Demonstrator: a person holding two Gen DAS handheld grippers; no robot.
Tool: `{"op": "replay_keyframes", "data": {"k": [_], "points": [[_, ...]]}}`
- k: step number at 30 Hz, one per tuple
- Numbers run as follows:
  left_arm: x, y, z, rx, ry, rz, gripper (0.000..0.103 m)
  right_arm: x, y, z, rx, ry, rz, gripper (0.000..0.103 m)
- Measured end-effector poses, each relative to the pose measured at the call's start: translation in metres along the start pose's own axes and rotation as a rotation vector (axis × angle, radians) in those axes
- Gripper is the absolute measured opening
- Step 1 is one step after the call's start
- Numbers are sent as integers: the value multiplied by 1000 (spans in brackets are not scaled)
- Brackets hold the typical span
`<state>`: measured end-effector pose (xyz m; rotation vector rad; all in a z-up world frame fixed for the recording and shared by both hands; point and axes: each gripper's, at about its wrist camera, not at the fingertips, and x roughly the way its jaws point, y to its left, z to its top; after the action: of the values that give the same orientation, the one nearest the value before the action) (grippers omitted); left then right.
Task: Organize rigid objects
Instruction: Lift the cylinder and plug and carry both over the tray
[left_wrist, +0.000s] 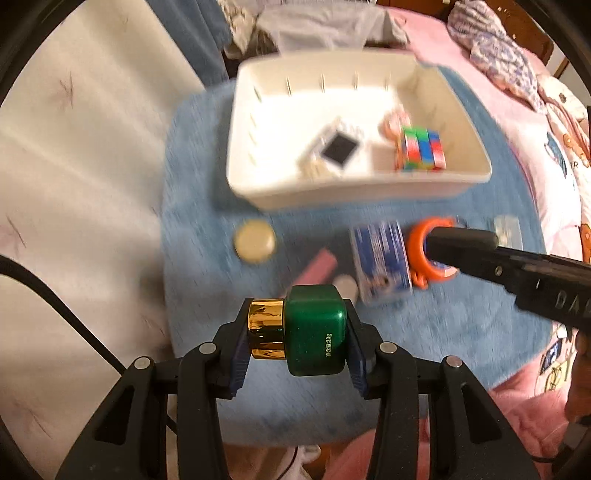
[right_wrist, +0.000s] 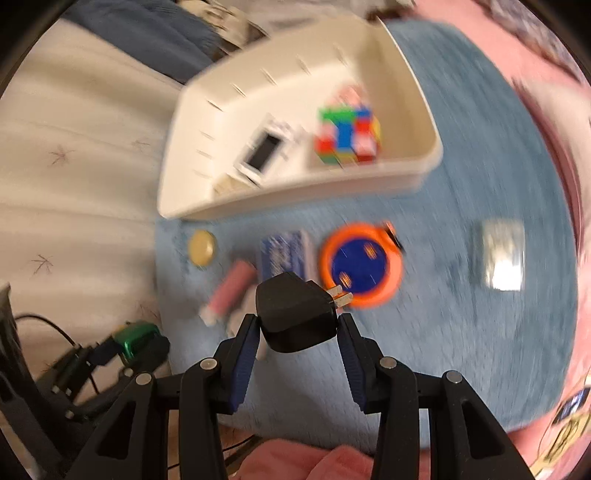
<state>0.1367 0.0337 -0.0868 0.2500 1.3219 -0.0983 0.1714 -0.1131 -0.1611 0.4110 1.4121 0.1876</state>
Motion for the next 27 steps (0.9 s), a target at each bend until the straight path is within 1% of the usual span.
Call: {"op": "replay_keyframes", "data": {"k": [3,6,7,11,19,27], "points": [[-6,10,24,11,-69,18,47,-9,13,9,-41,-65,-5,44],[-5,11,44,16,-129,24,47,-18,23,18,-89,-139,-13,44],[-4,11,48,16,-142,25,47,-20,28,22,-107,-170,-17,44],[-2,16,69,20,-215,20,47,-27,37,27,-147,-244,-35,44],[11,24,99,20,-318,-23,47,-21,44,39,-194,-336,-70,42],[18,30,125,13,-408,-48,47,-15,48,54,-221,-396,-99,42]]}}
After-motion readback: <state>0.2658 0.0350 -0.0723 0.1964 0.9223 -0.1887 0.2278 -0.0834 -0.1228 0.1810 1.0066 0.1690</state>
